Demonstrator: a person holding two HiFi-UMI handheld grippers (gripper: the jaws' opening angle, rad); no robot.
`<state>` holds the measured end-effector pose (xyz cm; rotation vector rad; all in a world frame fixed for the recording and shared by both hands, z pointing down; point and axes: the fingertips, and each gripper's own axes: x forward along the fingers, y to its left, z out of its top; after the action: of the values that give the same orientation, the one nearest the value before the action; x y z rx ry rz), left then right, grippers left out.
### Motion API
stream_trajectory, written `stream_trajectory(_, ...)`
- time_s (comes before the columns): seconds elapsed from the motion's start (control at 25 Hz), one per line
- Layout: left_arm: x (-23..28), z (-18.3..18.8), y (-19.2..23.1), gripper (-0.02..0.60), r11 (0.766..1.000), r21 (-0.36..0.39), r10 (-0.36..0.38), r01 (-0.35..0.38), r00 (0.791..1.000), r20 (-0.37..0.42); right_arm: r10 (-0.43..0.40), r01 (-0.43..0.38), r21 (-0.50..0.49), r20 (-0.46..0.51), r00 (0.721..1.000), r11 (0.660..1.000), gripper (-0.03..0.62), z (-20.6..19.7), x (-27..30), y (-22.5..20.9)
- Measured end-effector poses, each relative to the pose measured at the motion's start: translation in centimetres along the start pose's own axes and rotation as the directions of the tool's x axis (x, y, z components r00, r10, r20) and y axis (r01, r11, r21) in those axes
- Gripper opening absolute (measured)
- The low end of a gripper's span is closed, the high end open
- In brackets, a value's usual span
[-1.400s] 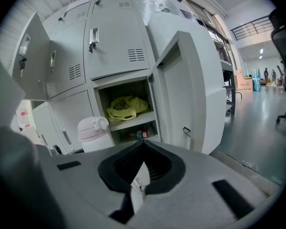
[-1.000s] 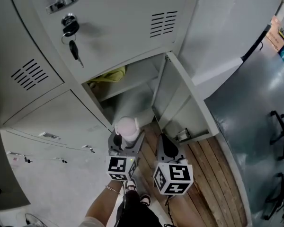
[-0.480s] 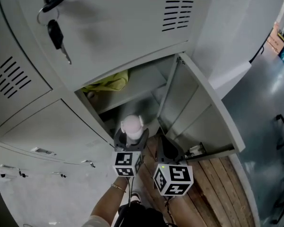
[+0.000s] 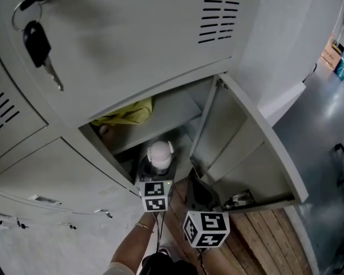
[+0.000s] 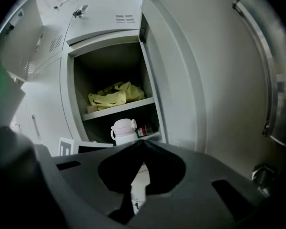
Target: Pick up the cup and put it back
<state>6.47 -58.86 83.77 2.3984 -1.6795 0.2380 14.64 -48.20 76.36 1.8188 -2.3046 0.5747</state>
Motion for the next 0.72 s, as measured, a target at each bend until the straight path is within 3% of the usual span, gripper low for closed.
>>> stream_trajectory(0.52,3.8,-1.4,3.2,0.344,0.996,0.006,0.087,-0.087,0.993,-0.075,-0.008,0.008,0.013,-0.015,1.000,1.000,-0.008,-1.4,2.3,-0.7)
stream_trajectory(0.72,4.7,-1.3,3.4,0.345,0.997,-0.001,0.080,-0.080,0.993,-0.090,-0.005,0.006,0.019,-0.031,1.000,1.000,-0.008,-2.1,2.6,-0.9)
